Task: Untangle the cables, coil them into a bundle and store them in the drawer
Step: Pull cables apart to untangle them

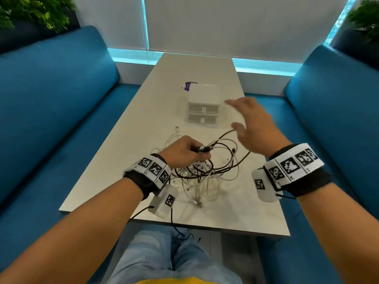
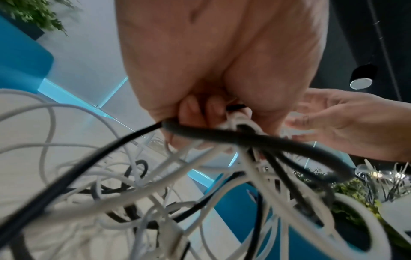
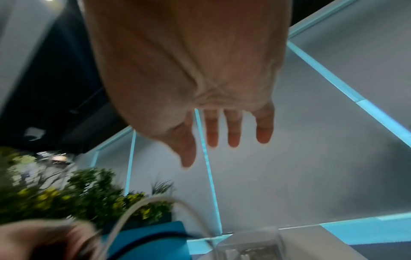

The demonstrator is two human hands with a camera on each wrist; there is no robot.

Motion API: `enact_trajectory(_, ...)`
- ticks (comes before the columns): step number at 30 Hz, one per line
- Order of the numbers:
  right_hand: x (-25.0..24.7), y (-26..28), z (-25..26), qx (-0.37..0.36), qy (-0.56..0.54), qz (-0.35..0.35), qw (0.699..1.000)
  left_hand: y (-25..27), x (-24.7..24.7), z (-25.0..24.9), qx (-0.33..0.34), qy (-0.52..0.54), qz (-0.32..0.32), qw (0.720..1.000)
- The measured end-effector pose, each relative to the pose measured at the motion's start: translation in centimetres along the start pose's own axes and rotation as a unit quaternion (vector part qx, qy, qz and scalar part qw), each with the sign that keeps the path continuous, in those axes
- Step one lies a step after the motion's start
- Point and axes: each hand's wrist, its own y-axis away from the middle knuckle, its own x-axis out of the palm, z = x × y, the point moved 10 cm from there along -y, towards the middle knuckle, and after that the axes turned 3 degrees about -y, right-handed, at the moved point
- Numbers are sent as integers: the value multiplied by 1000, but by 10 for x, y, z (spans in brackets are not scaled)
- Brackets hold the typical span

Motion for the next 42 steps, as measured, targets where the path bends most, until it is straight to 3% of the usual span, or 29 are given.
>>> enact_trajectory(2, 22, 1, 16, -50, 66, 64, 995, -1, -1, -5, 2, 1, -2, 1000)
enact_trajectory(5, 38, 2, 8, -32, 43, 133, 990, 0, -5, -4, 6, -4, -1, 1000)
enact_trajectory(13, 46, 8, 16, -76, -36, 143, 986, 3, -3, -8, 29, 0, 8, 1000)
enact_trajectory(15, 32, 3, 13, -67, -37, 76, 994, 2, -4, -6, 23, 3, -1, 1000)
enact_trajectory(19, -28, 3, -5, -25, -89, -177, 980, -1, -8, 0, 5, 0, 0, 1000)
enact_trajectory(21, -34, 2, -14, 6, -76, -203, 976, -2, -14, 2, -9, 4, -10, 1000)
enact_trajectory(24, -15, 2, -9, 13, 9, -148, 989, -4, -15, -2, -5, 7, -8, 1000)
enact_trajectory(28, 25, -4, 22, -83, 73, -2, 994, -5, -10, -2, 3, 25, -5, 1000)
enact_trajectory(30, 31, -5, 24, -92, 69, 42, 992, -3, -10, 0, 5, 33, -4, 999)
enact_trajectory(32, 22, -5, 26, -85, 57, 22, 995, -2, -17, 0, 3, 49, -21, 999)
enact_trajectory(34, 5, -7, 22, -63, 58, -43, 995, -5, -22, 3, 4, 46, -30, 998)
enact_trajectory(36, -23, -13, 1, 4, 4, -132, 991, -5, -21, 6, -3, 29, -13, 1000)
enact_trajectory(38, -42, -15, -21, 59, -37, -175, 982, -4, -19, 12, -21, 14, -1, 1000)
enact_trajectory(40, -36, -16, -28, 75, -22, -139, 987, -2, -20, 16, -32, 13, -4, 999)
enact_trajectory(42, -12, -15, -12, 27, 5, -65, 998, -3, -19, 16, -31, 14, -4, 999)
